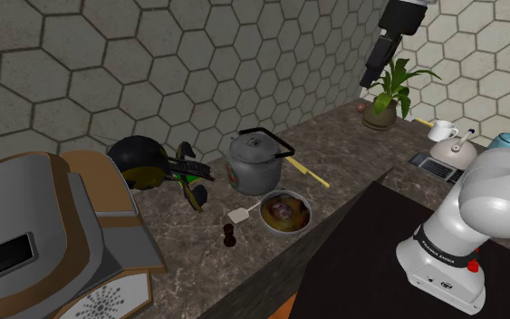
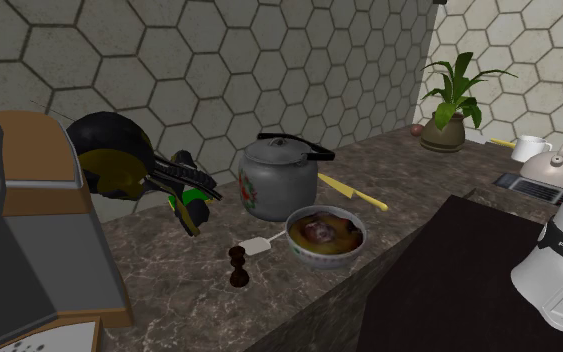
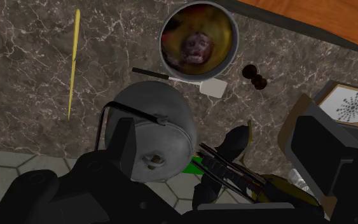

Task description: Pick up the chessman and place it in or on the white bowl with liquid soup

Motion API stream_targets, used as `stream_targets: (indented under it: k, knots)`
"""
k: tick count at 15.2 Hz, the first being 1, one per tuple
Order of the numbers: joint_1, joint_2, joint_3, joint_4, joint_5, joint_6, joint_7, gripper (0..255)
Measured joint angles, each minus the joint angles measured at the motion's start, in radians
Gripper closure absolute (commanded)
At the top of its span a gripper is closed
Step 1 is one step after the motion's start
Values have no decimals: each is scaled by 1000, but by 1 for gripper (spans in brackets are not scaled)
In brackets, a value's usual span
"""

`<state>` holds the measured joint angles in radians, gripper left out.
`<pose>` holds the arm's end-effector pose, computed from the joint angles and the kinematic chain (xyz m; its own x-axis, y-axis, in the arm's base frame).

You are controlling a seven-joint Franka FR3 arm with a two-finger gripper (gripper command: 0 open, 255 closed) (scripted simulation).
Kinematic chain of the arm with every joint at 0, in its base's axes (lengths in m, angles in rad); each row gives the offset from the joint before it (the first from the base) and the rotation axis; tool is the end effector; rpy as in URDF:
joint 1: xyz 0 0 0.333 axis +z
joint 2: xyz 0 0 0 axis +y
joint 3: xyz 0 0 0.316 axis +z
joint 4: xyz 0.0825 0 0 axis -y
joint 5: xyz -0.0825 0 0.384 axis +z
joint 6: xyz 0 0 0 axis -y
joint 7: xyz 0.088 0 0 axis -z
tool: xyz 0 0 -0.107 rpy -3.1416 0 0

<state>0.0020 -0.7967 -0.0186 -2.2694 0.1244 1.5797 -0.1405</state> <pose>0.3047 0.0058 0.6366 0.9842 0.1254 0.1247 0.1405 -0.9827 -0.1204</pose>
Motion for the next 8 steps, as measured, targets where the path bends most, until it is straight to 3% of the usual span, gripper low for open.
stream_targets:
  k: [2,8]
  knots:
    - [2,1,6,-11,5,12,5,0]
    - [19,33,59,-147,54,184,44,0]
